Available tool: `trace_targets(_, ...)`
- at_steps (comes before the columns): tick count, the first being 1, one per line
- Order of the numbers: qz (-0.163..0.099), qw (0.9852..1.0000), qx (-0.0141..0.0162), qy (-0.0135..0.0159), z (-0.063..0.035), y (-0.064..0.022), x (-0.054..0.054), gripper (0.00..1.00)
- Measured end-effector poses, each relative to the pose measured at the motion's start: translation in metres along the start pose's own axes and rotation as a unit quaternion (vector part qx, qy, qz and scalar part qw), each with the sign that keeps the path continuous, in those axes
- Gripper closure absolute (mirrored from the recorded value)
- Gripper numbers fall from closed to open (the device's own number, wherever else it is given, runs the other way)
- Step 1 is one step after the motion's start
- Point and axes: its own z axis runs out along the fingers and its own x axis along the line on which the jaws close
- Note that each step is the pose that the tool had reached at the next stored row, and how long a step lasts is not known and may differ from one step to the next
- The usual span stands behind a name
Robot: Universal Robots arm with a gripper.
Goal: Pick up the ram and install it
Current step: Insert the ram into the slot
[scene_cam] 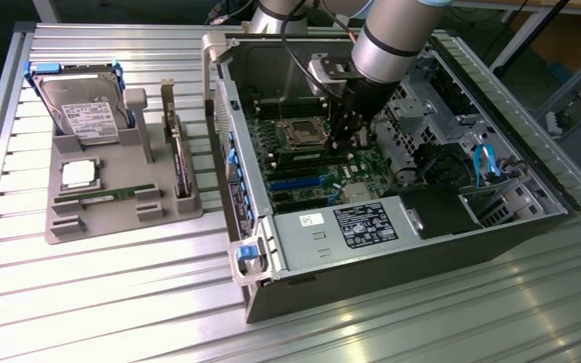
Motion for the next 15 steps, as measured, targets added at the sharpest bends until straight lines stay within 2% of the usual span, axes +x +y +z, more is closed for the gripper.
trace_targets(15, 0.000, 1.0000, 0.0000, -0.0001, 0.0035, -0.0002, 0.0001, 0.88)
